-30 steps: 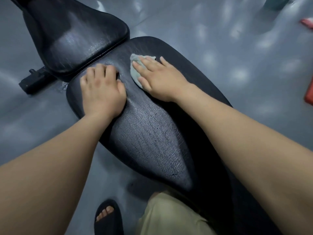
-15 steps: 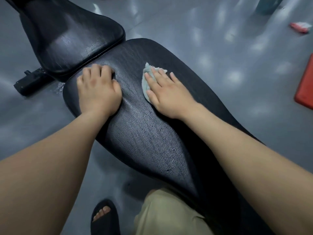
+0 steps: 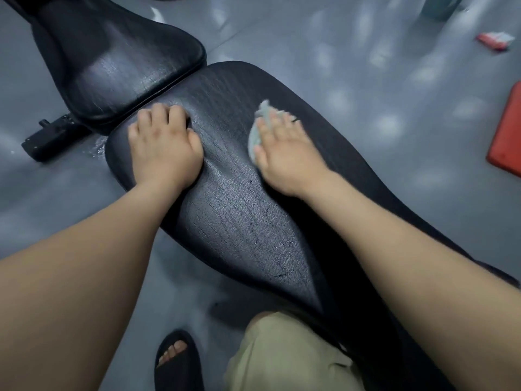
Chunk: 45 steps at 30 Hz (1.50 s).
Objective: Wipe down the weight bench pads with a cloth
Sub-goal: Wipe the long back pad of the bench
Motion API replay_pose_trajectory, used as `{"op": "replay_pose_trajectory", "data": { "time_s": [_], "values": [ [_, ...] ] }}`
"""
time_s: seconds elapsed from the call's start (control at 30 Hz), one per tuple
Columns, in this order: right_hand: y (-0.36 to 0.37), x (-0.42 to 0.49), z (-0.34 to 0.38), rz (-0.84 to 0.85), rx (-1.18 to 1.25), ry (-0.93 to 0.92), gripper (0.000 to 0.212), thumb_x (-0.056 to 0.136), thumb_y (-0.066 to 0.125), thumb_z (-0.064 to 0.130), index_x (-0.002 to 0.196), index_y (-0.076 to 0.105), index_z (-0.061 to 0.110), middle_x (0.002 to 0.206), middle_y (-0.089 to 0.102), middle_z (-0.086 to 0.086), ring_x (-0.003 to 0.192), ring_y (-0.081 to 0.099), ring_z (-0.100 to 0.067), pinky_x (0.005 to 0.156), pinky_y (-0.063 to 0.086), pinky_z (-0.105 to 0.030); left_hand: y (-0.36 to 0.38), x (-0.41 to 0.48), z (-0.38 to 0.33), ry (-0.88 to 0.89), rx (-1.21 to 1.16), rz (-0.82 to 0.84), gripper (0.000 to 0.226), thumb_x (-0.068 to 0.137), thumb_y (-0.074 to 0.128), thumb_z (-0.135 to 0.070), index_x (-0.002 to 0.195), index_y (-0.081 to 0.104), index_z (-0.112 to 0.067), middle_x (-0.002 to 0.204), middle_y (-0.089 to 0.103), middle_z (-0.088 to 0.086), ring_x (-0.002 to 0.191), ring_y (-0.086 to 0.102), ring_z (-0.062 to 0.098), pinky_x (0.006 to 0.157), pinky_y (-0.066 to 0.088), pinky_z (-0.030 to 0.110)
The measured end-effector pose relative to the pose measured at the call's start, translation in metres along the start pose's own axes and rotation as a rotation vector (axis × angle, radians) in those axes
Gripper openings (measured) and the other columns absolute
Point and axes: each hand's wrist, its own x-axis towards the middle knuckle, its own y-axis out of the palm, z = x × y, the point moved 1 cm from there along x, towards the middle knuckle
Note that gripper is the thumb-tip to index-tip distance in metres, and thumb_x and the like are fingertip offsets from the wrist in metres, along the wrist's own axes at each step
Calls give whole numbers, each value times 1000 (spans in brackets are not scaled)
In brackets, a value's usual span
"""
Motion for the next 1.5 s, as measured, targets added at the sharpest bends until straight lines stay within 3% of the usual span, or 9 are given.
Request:
{"op": "replay_pose_trajectory", "data": {
  "time_s": [0.13,0.4,0.57,0.73,0.87,1.13,1.23,1.37,1.5],
  "values": [
    [-5,-7,-1,30,-57,-165,62,107,20,45,162,9,19,169,5,-7,156,5,-25,127,2,-46,-3,-2,-1,1,-21,9,32,96,45,-31,120,56,-13,126,52,18,119,43,39,102,33,52],
    [-7,-23,-96,31,47,242,60,109,21,40,161,12,13,165,20,-16,153,20,-29,126,10,-48,-3,-1,-1,25,24,23,32,96,44,-31,118,53,-10,125,50,21,119,43,40,100,33,52],
    [-7,-48,-94,25,124,294,58,109,22,41,162,13,19,168,15,-12,155,13,-31,126,8,-46,-9,-1,-1,17,16,130,36,99,43,-31,124,50,-6,131,47,24,123,41,42,105,30,53],
    [-7,-48,-86,25,100,300,60,109,23,38,161,9,11,168,1,-16,156,-1,-34,127,1,-43,-31,0,-7,-50,-75,351,46,98,43,-29,138,47,-8,147,40,21,138,32,40,120,20,54],
    [-5,-46,-67,3,103,198,60,109,26,35,160,13,6,168,2,-19,155,1,-35,127,0,-42,-48,-32,-14,-127,-128,421,53,95,46,-34,146,45,-22,159,30,8,148,20,32,123,9,56],
    [9,-67,24,50,3,-317,63,105,23,46,162,10,22,169,9,-12,156,7,-29,127,7,-44,-38,-79,-12,-137,-117,374,56,100,39,-40,155,30,-31,168,14,2,154,4,26,121,-2,62],
    [3,-61,4,43,-65,-234,65,106,19,49,162,3,20,170,8,-3,156,7,-19,126,7,-47,-30,-87,-16,-99,-53,286,58,101,36,-41,156,29,-27,167,18,5,154,7,29,120,0,65],
    [-8,-34,-39,47,-72,70,65,107,19,46,162,9,13,169,9,-6,156,8,-23,126,4,-48,-22,-90,-14,-90,-10,236,59,100,35,-42,156,32,-24,166,23,7,153,12,32,119,4,67],
    [-3,-38,-9,64,-32,-86,63,107,23,40,161,11,12,169,10,-8,156,8,-28,126,3,-46,-19,-91,-14,-78,-3,211,58,100,36,-41,155,33,-23,165,25,9,152,14,33,119,5,68]
  ]
}}
